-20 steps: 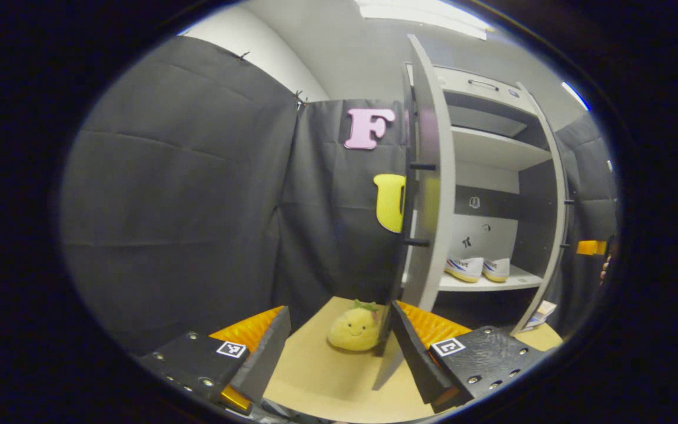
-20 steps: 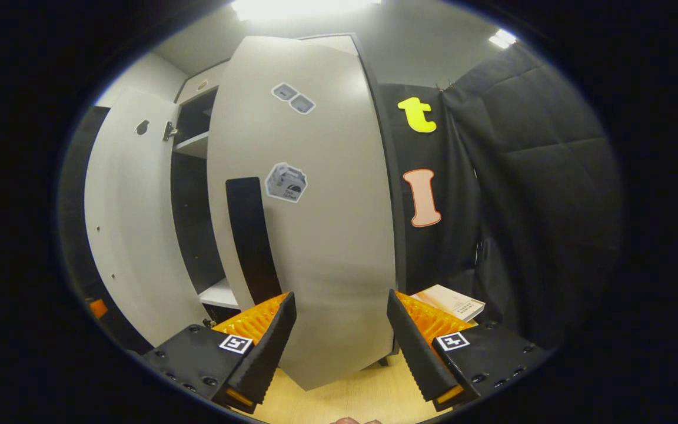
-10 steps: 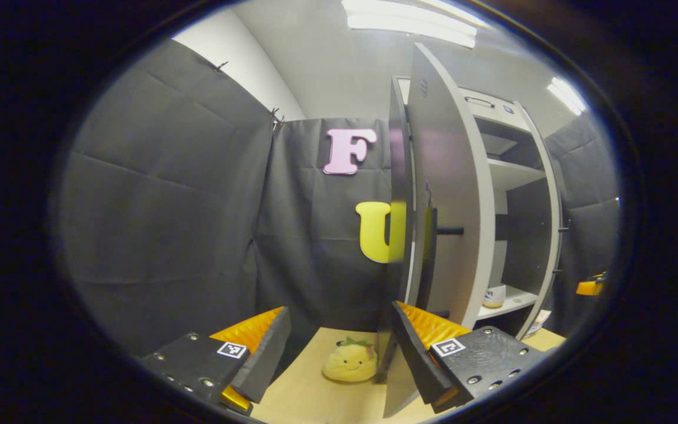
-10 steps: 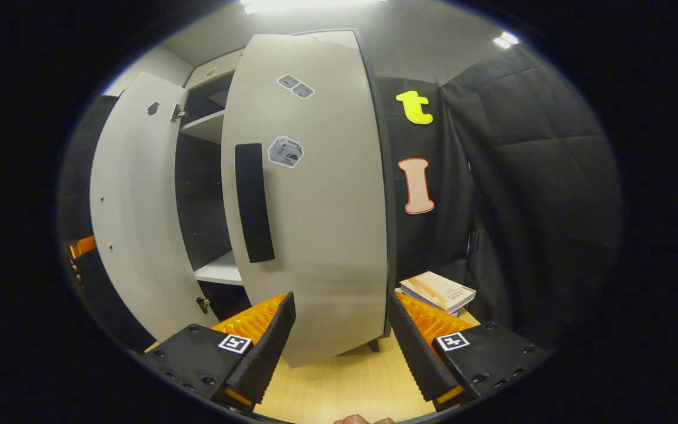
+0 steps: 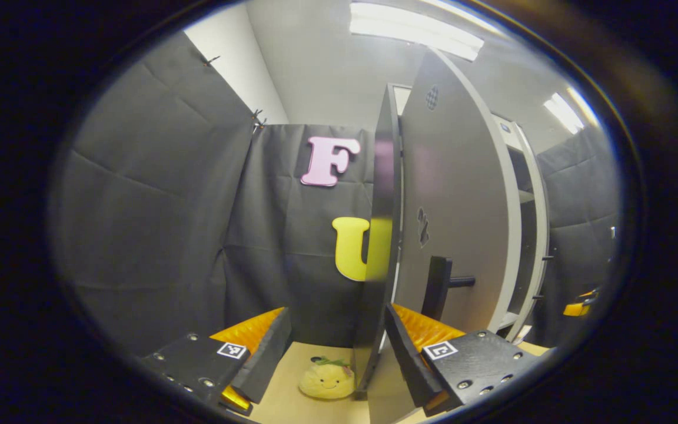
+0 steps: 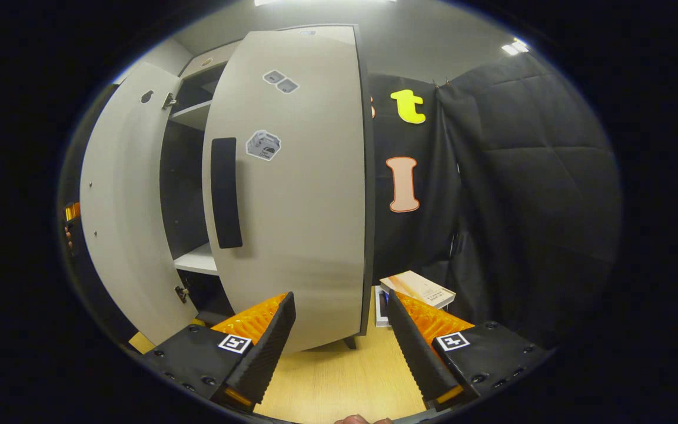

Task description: Grab one shoe with the right hand and put it into the shoe cabinet, grab the other shoe with the left hand and put it into the shoe cabinet; then close the right door with the right hand and the left door with the left hand.

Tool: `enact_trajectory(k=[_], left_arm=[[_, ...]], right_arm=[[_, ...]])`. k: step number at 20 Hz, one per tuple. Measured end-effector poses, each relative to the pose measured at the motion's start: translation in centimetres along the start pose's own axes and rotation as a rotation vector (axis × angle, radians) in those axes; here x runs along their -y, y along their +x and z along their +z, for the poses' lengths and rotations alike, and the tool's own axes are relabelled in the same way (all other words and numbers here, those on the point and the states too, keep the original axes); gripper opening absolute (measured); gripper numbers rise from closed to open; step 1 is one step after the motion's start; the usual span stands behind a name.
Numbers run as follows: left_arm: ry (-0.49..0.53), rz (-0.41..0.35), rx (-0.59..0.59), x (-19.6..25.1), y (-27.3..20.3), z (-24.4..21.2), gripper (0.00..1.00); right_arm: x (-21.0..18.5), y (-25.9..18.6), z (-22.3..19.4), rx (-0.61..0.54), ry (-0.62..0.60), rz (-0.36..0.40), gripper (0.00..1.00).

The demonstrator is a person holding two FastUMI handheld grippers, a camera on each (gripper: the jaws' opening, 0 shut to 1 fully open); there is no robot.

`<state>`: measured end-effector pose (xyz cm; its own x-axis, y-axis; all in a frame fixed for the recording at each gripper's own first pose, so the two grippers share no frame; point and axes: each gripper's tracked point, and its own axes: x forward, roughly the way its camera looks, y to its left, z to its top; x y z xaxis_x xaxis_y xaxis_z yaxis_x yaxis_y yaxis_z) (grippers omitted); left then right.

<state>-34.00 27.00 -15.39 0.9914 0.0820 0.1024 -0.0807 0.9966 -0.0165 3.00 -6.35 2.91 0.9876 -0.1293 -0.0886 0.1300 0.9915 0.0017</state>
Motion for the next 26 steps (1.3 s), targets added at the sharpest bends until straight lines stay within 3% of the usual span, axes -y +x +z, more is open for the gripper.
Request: enact_trajectory(k=[2,3,9,11,13,19,22,26], left_arm=[[0.013,-0.005,-0.004,0.4,-0.1,-0.2,0.92],[0.008,-0.018,-0.012,0.9,0.0,-0.4,0.89],[-0.043,-0.157,-0.029,5.5,0.4,-0.3,0.89],[-0.037,-0.191,-0.037,7.6,0.9,-0.7,0.96],[-0.020,-0.204,-0.036,9.2,1.2,-0.9,0.87],[0.010,-0.156,-0.068,12.9,3.2,-2.4,0.92],[0.052,-0.145,-0.102,15.9,4.8,-3.5,0.92],[0.026,-0.120,-0.143,20.2,6.4,-5.7,0.88]], right_arm=[[-0.4,0.1,-0.2,-0.010,-0.003,0.004,0.98],[-0.8,0.1,-0.4,-0.018,-0.004,0.016,0.98],[-1.5,-1.3,-1.9,-0.046,-0.030,0.017,0.98],[-1.0,-1.8,-1.9,-0.052,-0.013,0.004,0.98],[-0.4,-2.5,-1.4,-0.040,0.003,-0.018,0.98],[2.1,-2.3,-1.1,-0.016,0.034,-0.072,0.98],[3.2,-0.8,-1.1,-0.007,0.061,-0.060,0.98],[5.6,1.5,-1.4,-0.024,0.068,-0.030,0.98]])
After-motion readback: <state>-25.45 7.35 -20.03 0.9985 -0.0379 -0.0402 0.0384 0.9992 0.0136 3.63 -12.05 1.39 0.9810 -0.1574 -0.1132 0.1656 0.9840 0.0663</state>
